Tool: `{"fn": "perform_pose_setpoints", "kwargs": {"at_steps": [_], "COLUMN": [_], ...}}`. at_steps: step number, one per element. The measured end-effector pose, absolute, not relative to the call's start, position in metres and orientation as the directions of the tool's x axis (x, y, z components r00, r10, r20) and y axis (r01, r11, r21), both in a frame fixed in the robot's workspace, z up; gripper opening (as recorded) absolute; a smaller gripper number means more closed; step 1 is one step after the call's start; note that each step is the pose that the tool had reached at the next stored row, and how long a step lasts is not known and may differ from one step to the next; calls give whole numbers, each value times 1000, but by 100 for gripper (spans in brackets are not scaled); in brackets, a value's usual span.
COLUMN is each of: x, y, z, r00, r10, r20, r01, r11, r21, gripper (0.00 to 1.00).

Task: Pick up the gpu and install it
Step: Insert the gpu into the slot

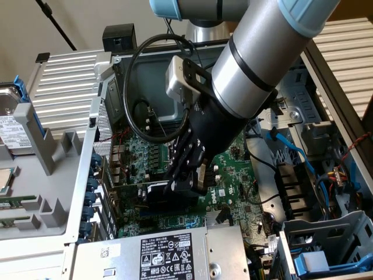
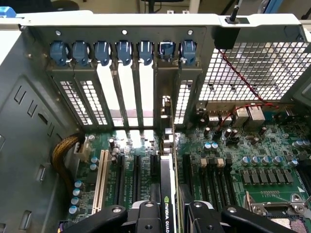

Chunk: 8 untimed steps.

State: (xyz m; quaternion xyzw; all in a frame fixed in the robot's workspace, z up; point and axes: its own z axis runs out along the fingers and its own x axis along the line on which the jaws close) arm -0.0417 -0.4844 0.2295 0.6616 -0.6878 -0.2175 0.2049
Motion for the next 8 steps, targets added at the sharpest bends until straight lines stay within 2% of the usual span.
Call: {"fn": "perform_pose_setpoints", "kwargs": {"at_steps": [8], "x": [-42], "y": [-484], "z": [228], "r00": [-41], "r10": [-999], "r20": [-6], "r01": [-821], "r11": [30], "r21": [570], "gripper": [26]}}
